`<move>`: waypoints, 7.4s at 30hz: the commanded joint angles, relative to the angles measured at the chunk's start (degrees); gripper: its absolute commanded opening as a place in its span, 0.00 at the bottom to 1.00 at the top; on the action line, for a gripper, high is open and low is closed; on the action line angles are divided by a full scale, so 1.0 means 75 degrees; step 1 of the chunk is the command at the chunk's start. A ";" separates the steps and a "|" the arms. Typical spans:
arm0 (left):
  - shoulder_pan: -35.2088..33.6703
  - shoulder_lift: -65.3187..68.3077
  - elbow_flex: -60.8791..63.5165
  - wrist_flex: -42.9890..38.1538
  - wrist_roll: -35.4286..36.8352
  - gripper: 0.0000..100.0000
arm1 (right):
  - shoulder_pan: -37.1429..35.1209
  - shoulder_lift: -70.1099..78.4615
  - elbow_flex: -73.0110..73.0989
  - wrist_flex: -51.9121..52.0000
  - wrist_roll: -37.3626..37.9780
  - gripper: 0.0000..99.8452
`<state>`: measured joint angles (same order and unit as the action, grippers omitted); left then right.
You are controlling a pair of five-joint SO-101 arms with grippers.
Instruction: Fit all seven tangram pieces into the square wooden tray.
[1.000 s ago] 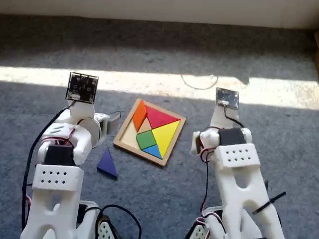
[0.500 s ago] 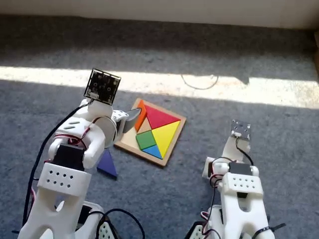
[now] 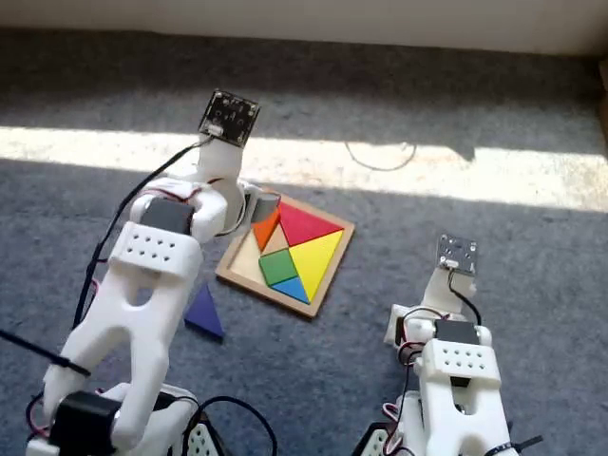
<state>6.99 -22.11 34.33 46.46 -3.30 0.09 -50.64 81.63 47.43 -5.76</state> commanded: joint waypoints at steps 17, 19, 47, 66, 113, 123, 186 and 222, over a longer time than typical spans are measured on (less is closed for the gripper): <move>0.0053 0.3968 -0.2749 -0.0152 0.0434 0.29 | 0.0100 -0.0123 -0.0029 -0.0123 0.0082 0.01; 0.0053 0.4073 -0.2772 -0.0152 0.0434 0.29 | 0.0100 -0.0123 -0.0029 -0.0123 0.0082 0.01; -0.0240 0.4765 -0.2421 -0.0387 0.0399 0.22 | 0.0100 -0.0123 0.0029 -0.0123 0.0082 0.01; -0.0393 0.3136 -0.2503 0.1102 0.0445 0.22 | 0.0100 -0.0182 0.0147 -0.0135 0.0082 0.01; -0.1811 0.1436 0.1975 0.2473 0.1043 0.30 | 0.0100 -0.0182 0.0158 -0.0135 0.0082 0.01; -0.1952 0.1459 0.1788 0.2227 0.1043 0.29 | 0.0100 -0.0182 0.0158 -0.0135 0.0082 0.01; -0.1213 0.1436 -0.0897 0.4220 0.1207 0.14 | 0.0111 -0.0182 0.0170 -0.0135 0.0082 0.01; 0.0346 0.3159 -0.2280 0.3388 0.3528 0.31 | 0.0111 -0.0182 0.0170 -0.0135 0.0082 0.01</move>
<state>9.01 4.35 20.26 68.97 22.90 0.26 -51.52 82.86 47.16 -5.76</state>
